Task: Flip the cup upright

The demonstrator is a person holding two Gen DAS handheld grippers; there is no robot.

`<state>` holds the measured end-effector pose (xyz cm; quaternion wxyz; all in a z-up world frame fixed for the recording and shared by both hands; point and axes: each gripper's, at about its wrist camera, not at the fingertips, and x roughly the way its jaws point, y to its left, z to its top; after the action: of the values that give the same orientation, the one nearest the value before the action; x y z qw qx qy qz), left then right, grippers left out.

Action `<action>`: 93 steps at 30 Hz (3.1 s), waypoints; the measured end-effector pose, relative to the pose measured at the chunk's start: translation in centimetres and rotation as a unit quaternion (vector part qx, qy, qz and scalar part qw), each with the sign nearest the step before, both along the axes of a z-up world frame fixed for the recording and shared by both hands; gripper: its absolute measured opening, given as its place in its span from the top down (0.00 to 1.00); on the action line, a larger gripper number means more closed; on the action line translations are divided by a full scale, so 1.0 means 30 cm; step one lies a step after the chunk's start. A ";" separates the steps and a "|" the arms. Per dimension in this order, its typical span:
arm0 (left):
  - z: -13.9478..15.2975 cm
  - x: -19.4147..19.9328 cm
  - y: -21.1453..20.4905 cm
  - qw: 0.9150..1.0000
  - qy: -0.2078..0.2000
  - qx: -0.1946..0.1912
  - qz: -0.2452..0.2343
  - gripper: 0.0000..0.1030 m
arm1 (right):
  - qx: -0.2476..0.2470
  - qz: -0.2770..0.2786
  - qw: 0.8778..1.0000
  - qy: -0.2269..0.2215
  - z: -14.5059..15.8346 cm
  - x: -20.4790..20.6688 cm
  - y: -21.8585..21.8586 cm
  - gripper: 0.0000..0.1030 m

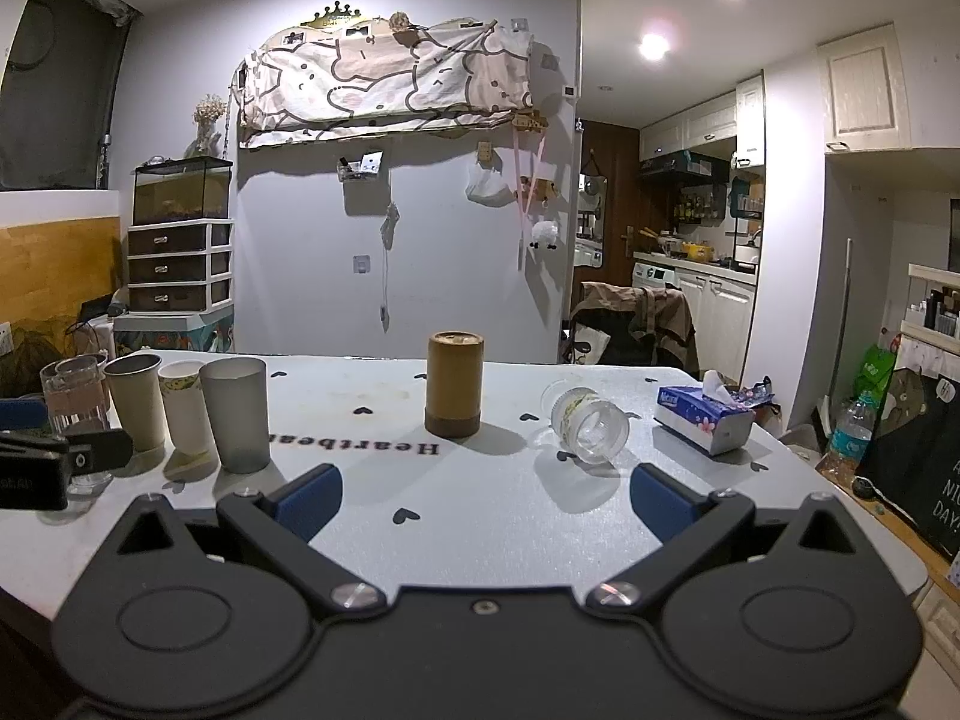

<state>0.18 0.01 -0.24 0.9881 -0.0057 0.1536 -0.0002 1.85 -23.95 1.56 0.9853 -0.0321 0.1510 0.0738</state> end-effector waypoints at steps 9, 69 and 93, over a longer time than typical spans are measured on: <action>0.000 0.000 0.000 1.000 0.000 0.000 0.000 0.00 | 0.001 0.000 1.000 0.000 0.001 0.000 -0.003 0.00; -0.130 0.060 0.098 1.000 -0.008 0.016 0.001 0.00 | 0.057 -0.031 0.990 0.126 0.026 1.242 0.264 0.00; -0.150 0.065 0.153 1.000 0.010 -0.014 0.011 0.00 | 0.044 0.018 0.980 0.192 -0.041 1.215 0.299 0.32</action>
<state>2.13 4.61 -4.73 0.9863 -0.0213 0.1636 0.0082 38.32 -14.97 0.34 0.9368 0.0230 0.3336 0.1028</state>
